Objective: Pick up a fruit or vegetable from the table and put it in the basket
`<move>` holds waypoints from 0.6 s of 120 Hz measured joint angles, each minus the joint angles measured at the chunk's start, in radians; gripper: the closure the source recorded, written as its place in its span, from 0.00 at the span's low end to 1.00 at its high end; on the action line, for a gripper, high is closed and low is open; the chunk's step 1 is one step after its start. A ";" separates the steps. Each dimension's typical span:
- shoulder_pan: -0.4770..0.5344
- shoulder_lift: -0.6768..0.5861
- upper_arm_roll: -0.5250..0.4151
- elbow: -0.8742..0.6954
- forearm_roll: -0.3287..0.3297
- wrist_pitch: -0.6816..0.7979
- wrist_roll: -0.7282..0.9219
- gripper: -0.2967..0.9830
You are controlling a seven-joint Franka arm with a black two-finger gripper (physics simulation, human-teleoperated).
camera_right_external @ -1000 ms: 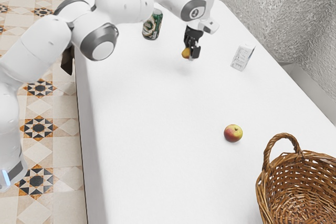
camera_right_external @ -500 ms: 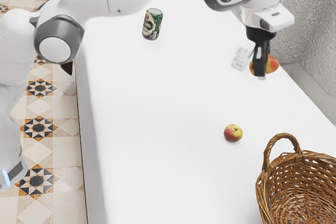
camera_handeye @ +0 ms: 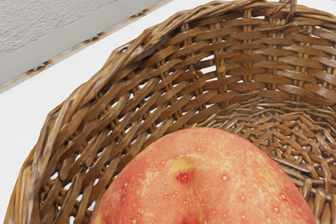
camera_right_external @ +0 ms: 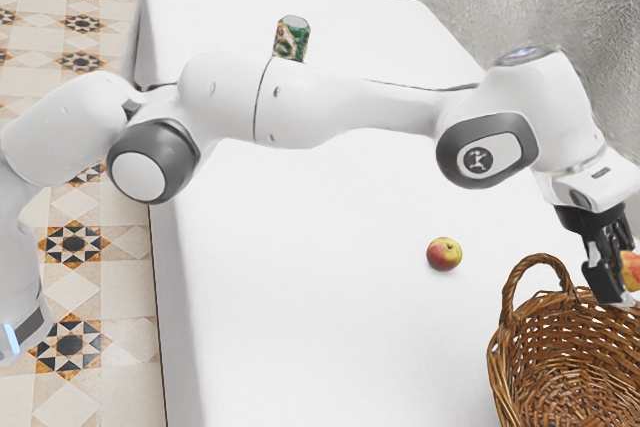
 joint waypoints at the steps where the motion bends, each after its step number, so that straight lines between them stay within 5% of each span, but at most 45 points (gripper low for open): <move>1: 0.000 0.005 -0.003 0.001 0.000 0.008 -0.001 0.70; 22: 0.000 0.060 -0.025 0.008 0.000 0.125 -0.016 0.70; 43: 0.011 0.061 -0.048 -0.022 -0.021 0.200 -0.016 0.38; 72: 0.012 0.046 -0.053 -0.065 -0.034 0.255 -0.022 0.26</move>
